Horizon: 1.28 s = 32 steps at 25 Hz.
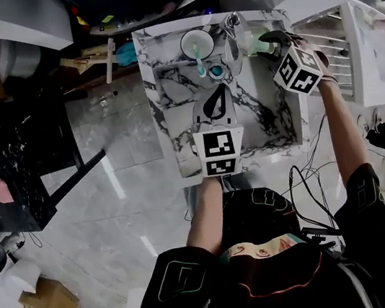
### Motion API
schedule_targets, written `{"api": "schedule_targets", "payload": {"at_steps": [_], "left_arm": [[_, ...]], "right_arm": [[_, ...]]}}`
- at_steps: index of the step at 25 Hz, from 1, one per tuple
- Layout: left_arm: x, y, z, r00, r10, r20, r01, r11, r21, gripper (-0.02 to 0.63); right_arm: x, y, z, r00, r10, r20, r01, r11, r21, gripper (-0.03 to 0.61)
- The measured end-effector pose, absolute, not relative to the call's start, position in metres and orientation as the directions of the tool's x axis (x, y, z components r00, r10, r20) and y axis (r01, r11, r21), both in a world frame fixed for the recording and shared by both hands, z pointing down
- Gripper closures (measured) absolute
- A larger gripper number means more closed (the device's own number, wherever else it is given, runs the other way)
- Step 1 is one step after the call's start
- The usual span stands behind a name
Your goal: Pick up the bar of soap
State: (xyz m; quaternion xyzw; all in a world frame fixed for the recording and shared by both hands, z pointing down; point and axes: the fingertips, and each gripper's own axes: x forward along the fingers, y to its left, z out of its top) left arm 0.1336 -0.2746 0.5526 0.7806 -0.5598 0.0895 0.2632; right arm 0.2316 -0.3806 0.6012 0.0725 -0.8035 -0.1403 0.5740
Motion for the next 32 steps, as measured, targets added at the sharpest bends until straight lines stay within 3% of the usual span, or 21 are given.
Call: {"api": "schedule_targets", "payload": {"at_steps": [21,24,32], "left_arm": [[0.138,-0.282,0.558,0.306,-0.844,0.441,-0.934,-0.176,0.311,0.606],[0.137,-0.281,0.557,0.302,-0.845,0.442,-0.935,-0.172,0.310,0.606],[0.130,-0.278,0.559,0.290,-0.847,0.446,-0.938,-0.160,0.307,0.606]], "right_arm": [[0.223,-0.386,0.631,-0.226,-0.023,0.974,0.216,0.974,0.073,0.310],[0.222,-0.380,0.634,-0.212,0.018,0.977,0.238,0.971,0.034,0.316],[0.220,-0.392,0.632,-0.237,-0.057,0.970,0.166,0.981,0.099,0.321]]}}
